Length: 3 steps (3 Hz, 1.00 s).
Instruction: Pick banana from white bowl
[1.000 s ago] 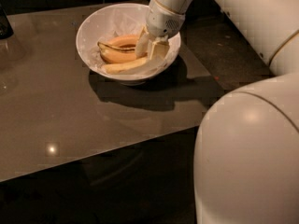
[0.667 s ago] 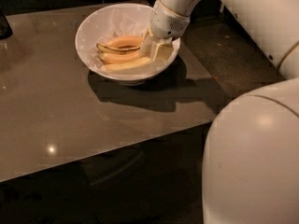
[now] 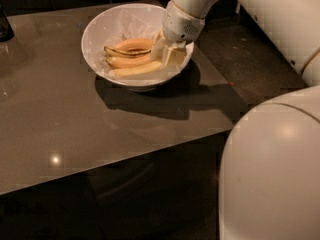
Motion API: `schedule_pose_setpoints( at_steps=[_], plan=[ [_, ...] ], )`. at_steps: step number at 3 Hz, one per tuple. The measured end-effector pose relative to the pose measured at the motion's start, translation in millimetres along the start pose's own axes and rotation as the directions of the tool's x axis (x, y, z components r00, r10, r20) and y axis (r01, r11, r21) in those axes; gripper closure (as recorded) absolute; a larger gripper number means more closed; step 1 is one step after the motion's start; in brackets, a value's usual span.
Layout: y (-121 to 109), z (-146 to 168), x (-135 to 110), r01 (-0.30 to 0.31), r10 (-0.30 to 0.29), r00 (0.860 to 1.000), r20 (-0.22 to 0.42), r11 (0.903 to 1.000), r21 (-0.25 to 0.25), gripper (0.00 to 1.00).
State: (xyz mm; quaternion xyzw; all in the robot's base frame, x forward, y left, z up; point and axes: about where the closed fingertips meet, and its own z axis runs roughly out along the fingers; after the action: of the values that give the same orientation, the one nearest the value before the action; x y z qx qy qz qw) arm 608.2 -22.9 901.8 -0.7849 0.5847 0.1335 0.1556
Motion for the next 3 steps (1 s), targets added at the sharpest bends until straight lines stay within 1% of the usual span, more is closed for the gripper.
schedule_pose_setpoints(
  at_steps=[3],
  plan=[
    [-5.8, 3.4, 4.9, -0.007, 0.007, 1.0, -0.016, 0.9998, -0.019, 0.5]
  ],
)
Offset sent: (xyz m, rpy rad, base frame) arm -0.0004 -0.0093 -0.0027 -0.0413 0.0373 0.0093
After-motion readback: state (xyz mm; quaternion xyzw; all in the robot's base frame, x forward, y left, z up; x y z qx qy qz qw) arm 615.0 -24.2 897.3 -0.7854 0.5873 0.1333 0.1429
